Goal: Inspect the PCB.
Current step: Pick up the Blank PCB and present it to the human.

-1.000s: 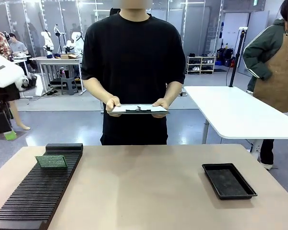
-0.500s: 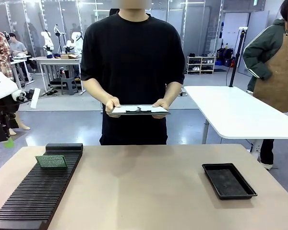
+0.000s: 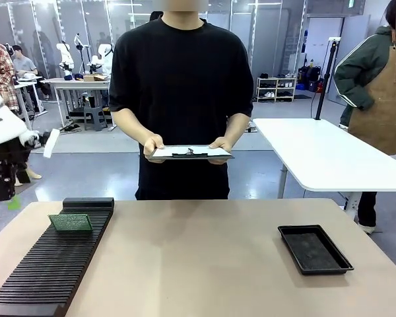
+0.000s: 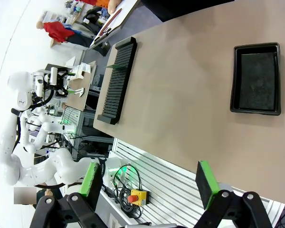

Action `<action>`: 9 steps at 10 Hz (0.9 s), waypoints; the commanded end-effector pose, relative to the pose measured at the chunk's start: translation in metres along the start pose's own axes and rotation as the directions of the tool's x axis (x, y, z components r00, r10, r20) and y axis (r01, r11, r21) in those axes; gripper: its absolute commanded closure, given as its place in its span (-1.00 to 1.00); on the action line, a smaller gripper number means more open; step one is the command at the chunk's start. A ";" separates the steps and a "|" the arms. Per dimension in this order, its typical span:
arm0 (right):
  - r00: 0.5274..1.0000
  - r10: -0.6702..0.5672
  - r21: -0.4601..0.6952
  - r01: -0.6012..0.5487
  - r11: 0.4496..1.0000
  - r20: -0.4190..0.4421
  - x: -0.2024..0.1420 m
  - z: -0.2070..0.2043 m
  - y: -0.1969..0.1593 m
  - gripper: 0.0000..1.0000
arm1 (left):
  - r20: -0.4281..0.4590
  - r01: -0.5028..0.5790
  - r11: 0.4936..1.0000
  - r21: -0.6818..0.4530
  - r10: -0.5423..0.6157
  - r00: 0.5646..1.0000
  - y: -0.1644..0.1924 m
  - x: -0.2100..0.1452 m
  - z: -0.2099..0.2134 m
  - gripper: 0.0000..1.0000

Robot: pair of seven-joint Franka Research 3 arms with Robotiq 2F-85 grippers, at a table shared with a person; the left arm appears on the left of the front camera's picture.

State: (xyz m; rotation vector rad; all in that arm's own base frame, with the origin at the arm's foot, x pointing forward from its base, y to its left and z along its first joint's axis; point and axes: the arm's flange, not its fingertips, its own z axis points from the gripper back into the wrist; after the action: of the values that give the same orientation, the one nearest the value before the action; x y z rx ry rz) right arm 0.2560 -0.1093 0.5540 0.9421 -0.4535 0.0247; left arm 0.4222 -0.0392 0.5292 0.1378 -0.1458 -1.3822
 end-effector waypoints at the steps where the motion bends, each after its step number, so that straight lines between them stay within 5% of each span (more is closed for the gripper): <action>1: 1.000 0.012 0.009 -0.012 1.000 0.004 0.001 0.000 0.000 -1.00 | 0.078 0.242 0.969 -0.055 -0.237 0.968 0.028 -0.010 -0.037 -1.00; 2: 1.000 0.012 0.009 -0.012 1.000 0.004 0.001 0.000 0.000 -1.00 | 0.128 0.272 0.961 -0.052 -0.264 0.956 0.039 -0.013 -0.055 -1.00; 5: 1.000 0.012 0.009 -0.012 1.000 0.004 0.001 0.000 0.000 -1.00 | 0.083 0.276 0.960 -0.044 -0.271 0.959 0.065 -0.015 -0.094 -1.00; 9: 1.000 0.012 0.009 -0.012 1.000 0.004 0.001 0.000 0.000 -1.00 | 0.044 0.154 0.988 -0.012 -0.154 0.987 0.095 -0.015 -0.136 -1.00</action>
State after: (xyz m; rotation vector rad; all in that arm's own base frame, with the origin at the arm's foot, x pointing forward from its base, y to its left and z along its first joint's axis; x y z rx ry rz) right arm 0.2562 -0.1094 0.5539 0.9423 -0.4528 0.0241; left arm 0.5247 -0.0019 0.4149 0.0999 -0.1279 -1.5865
